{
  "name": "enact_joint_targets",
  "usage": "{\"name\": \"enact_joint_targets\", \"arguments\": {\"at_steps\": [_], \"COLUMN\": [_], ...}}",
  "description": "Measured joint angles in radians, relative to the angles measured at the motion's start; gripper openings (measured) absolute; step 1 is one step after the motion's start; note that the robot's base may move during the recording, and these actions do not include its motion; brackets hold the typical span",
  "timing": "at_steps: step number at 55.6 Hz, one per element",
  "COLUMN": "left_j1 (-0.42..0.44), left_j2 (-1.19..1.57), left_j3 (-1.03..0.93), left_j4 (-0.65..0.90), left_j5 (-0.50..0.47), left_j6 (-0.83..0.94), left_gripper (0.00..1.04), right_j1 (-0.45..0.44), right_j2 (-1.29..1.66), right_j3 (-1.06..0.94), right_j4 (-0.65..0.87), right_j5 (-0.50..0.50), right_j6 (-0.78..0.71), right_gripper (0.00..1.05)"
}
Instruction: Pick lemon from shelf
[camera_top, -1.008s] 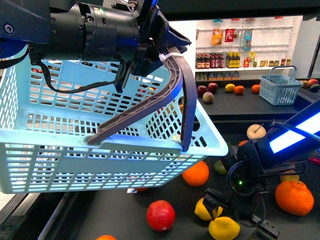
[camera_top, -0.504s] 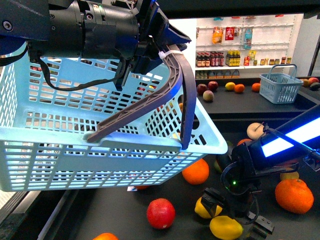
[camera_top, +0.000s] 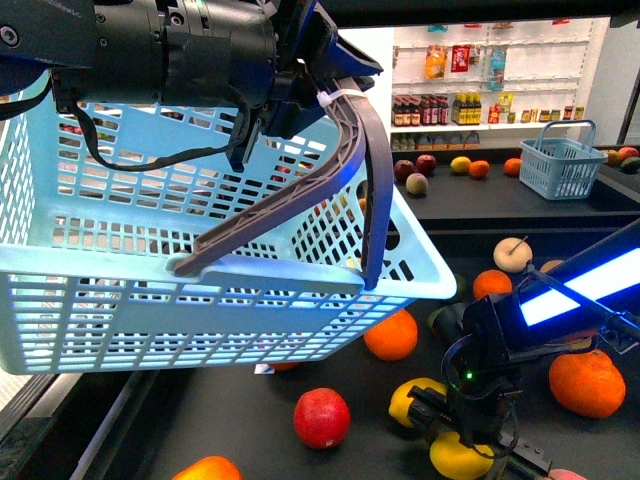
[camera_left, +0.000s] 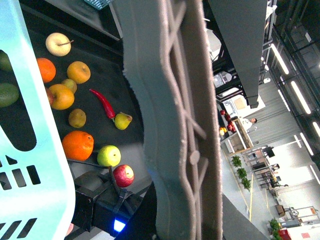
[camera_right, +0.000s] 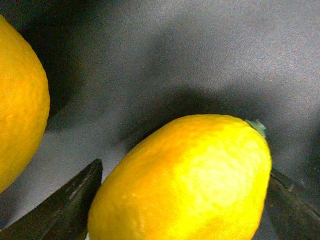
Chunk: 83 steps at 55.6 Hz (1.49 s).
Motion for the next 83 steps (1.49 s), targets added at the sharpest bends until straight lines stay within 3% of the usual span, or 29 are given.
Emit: {"name": "enact_joint_targets", "arguments": {"at_steps": [5,13,28,47,57,65,74,83], "left_j1": [0.0,0.0,0.0,0.0,0.0,0.0,0.0,0.0], "left_j2": [0.0,0.0,0.0,0.0,0.0,0.0,0.0,0.0], "left_j3": [0.0,0.0,0.0,0.0,0.0,0.0,0.0,0.0], "left_j4": [0.0,0.0,0.0,0.0,0.0,0.0,0.0,0.0], "left_j5": [0.0,0.0,0.0,0.0,0.0,0.001,-0.001,0.0], "left_j6": [0.0,0.0,0.0,0.0,-0.001,0.0,0.0,0.0], "left_gripper": [0.08,0.08,0.08,0.08,0.08,0.08,0.08,0.08], "right_j1": [0.002,0.002,-0.025,-0.187,-0.29,-0.325,-0.266,-0.128], "right_j2": [0.0,-0.01,-0.138,-0.506,-0.691,-1.006,-1.222,-1.262], "right_j3": [-0.007,-0.028,-0.202,-0.552,-0.72,-0.86,-0.9,-0.958], "right_j4": [0.005,0.019,0.164,0.426,0.519,0.571,0.584,0.601], "right_j5": [-0.001,0.0,0.081,0.034,-0.045,-0.241,-0.401,-0.454], "right_j6": [0.0,-0.002,-0.111,-0.265,-0.341,-0.364,-0.305,-0.233], "right_gripper": [0.71,0.66,0.64,0.64,0.64,0.63,0.63,0.63]}}
